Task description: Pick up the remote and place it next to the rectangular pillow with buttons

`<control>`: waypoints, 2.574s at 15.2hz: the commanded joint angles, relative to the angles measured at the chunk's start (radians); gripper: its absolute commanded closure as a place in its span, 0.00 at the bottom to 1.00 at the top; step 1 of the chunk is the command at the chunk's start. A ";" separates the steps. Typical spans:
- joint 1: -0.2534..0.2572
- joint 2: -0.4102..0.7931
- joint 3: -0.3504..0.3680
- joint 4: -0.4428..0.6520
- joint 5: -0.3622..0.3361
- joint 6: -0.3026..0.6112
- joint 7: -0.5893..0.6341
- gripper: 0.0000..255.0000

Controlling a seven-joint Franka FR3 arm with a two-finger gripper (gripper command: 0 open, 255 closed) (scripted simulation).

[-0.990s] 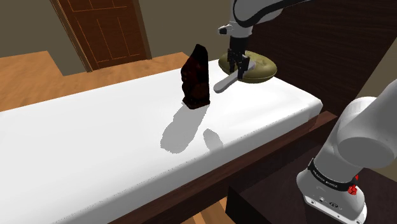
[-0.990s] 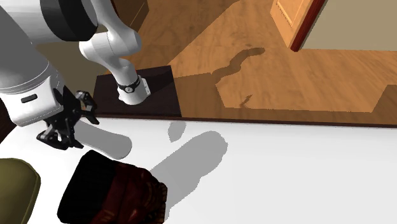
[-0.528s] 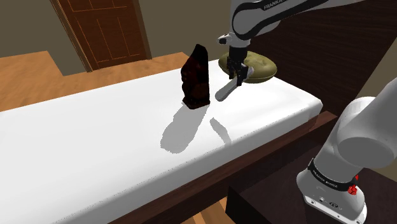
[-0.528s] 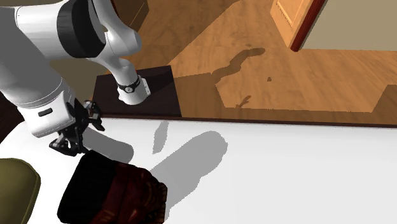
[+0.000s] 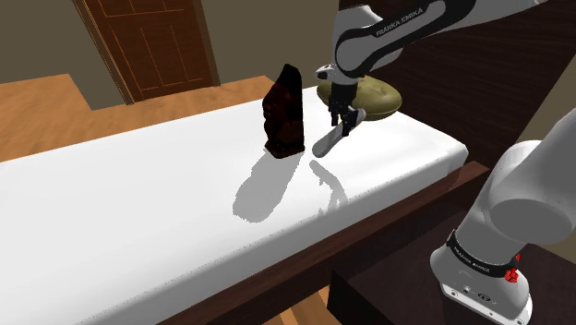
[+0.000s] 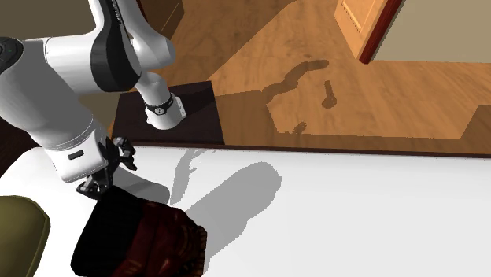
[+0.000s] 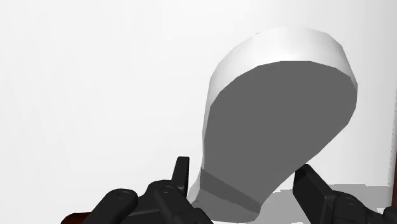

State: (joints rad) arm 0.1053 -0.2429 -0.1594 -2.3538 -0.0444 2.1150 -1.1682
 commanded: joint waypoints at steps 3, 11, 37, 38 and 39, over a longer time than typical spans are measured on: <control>0.000 0.022 -0.002 -0.034 0.002 0.057 -0.002 1.00; 0.002 0.083 -0.008 -0.090 0.010 0.172 -0.009 1.00; 0.001 0.031 -0.004 -0.045 0.003 0.077 -0.003 0.00; 0.001 0.031 -0.004 -0.045 0.003 0.077 -0.003 0.00; 0.001 0.031 -0.004 -0.045 0.003 0.077 -0.003 0.00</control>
